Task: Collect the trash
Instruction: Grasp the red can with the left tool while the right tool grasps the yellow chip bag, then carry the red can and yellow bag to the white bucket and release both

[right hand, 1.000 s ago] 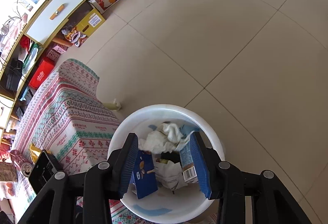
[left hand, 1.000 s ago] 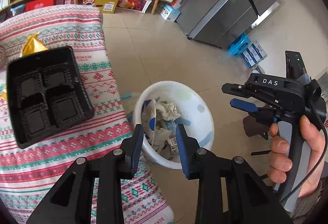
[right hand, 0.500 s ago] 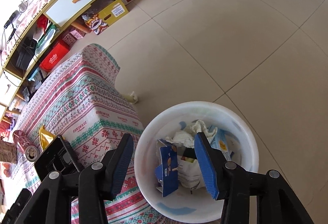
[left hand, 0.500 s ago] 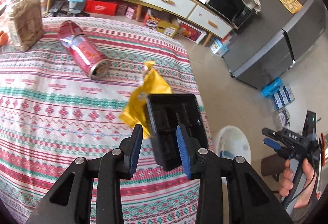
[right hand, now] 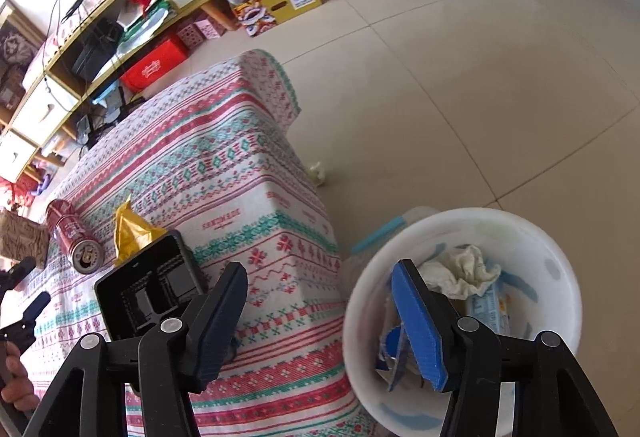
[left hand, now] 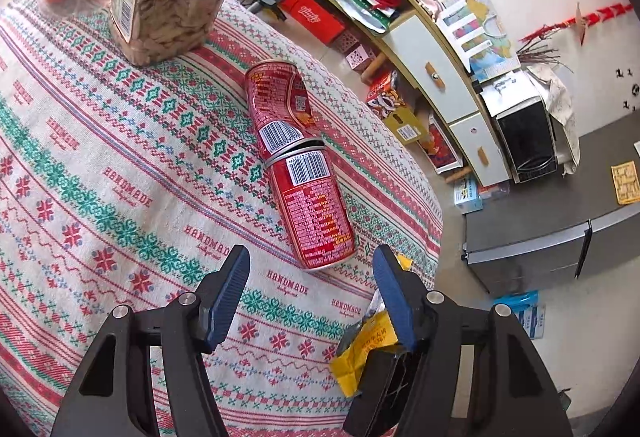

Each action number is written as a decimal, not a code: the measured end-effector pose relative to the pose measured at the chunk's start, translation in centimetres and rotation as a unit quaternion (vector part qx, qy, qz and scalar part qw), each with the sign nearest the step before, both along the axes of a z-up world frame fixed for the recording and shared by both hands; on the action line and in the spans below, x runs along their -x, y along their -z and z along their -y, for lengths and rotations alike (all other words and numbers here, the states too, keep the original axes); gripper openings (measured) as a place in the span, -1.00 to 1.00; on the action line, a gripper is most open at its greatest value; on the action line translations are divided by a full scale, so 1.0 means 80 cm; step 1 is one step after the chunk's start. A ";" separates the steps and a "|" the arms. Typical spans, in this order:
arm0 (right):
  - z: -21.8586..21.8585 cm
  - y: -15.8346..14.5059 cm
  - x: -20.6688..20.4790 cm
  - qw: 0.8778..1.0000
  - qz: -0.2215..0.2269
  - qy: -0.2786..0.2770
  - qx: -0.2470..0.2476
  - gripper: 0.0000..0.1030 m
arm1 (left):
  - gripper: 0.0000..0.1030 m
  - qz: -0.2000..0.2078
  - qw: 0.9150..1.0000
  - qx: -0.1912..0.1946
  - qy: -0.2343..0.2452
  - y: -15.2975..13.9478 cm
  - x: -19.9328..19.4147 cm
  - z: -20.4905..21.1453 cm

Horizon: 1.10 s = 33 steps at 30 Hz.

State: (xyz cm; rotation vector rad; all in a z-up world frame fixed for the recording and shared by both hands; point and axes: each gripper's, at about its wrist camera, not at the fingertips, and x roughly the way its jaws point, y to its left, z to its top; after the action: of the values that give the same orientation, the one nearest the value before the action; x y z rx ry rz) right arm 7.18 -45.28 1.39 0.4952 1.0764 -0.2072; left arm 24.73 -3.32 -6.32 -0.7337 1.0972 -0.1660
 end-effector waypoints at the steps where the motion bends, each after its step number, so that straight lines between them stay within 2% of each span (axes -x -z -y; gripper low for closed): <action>1: -0.009 0.002 -0.008 1.000 0.000 -0.012 -0.005 0.28 | 0.29 -0.002 1.000 0.009 0.003 0.005 -0.008 0.004; 6: -0.061 0.013 -0.051 0.997 0.005 -0.078 -0.014 0.28 | 0.29 -0.010 1.000 -0.005 0.013 0.019 -0.039 0.031; 13: -0.108 0.037 -0.112 0.991 0.004 -0.123 -0.043 0.33 | 0.29 -0.040 0.998 -0.051 0.016 0.042 -0.068 0.054; 16: -0.113 0.049 -0.138 0.991 0.003 -0.126 -0.054 0.33 | 0.27 -0.024 0.999 -0.042 0.026 0.046 -0.070 0.052; 17: -0.116 0.056 -0.145 0.990 -0.004 -0.128 -0.060 0.33 | 0.17 -0.016 0.999 -0.040 0.032 0.046 -0.066 0.051; 21: -0.144 0.081 -0.169 0.985 -0.030 -0.155 -0.067 0.33 | 0.10 0.011 0.995 -0.074 0.061 0.040 -0.048 0.050; 27: -0.176 0.101 -0.192 0.982 -0.051 -0.171 -0.058 0.33 | 0.09 0.018 0.993 -0.091 0.071 0.033 -0.029 0.038; 29: -0.182 0.107 -0.195 0.981 -0.061 -0.174 -0.053 0.12 | 0.08 0.026 0.991 -0.104 0.075 0.027 -0.021 0.035; 31: -0.193 0.107 -0.196 0.979 -0.064 -0.189 -0.043 -0.40 | 0.08 0.029 0.991 -0.106 0.079 0.023 -0.014 0.031; 32: -0.197 0.104 -0.195 0.978 -0.059 -0.195 -0.036 -0.54 | 0.08 0.030 0.991 -0.104 0.080 0.023 -0.012 0.028; 33: -0.201 0.099 -0.193 0.977 -0.053 -0.202 -0.033 -0.80 | 0.08 0.030 0.991 -0.102 0.081 0.022 -0.009 0.026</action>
State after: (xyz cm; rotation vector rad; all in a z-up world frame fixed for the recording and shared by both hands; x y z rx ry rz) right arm 22.60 -29.21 -6.51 0.3173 1.2672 0.1626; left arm 25.45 -5.37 -8.07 -0.4535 1.0981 -0.2087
